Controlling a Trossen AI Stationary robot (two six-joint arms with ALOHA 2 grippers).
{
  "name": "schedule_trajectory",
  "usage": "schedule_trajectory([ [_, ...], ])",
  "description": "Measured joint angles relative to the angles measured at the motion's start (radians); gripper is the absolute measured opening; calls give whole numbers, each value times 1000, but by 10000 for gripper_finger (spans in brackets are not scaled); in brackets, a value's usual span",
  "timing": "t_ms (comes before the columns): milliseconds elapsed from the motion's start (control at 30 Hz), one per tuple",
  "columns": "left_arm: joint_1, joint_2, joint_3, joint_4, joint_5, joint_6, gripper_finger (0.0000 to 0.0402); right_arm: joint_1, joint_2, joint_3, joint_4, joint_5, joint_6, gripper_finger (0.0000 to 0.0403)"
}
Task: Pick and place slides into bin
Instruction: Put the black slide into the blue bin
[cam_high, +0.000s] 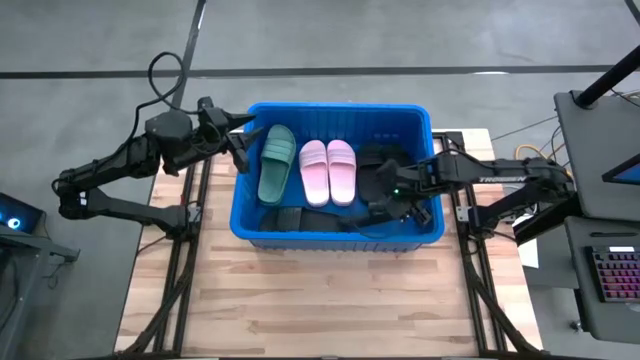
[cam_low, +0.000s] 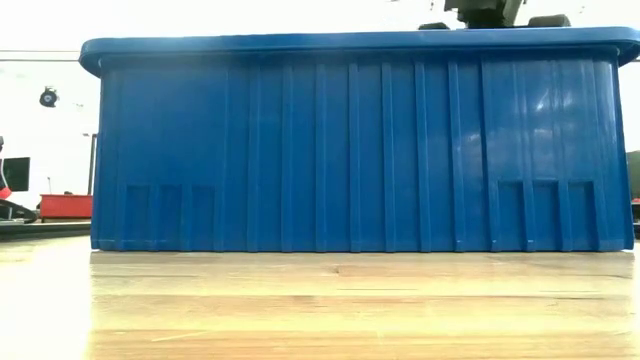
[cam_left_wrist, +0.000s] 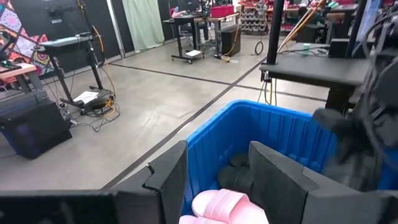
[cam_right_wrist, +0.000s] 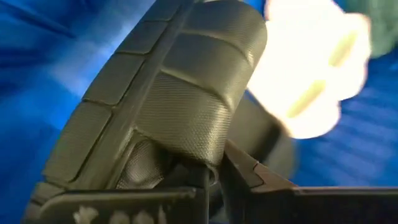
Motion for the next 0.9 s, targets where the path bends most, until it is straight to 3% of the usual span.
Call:
schedule_trajectory([
  [400,0,0,0,-18,0,11,157,87,-23,-91,170,195,-228,12],
  [600,0,0,0,-19,0,12,157,105,-21,-147,184,198,-245,14],
  [733,0,0,0,-20,0,13,157,103,-19,-146,173,197,-178,32],
  [900,0,0,0,-20,0,13,157,104,-18,-121,153,170,-189,83],
])
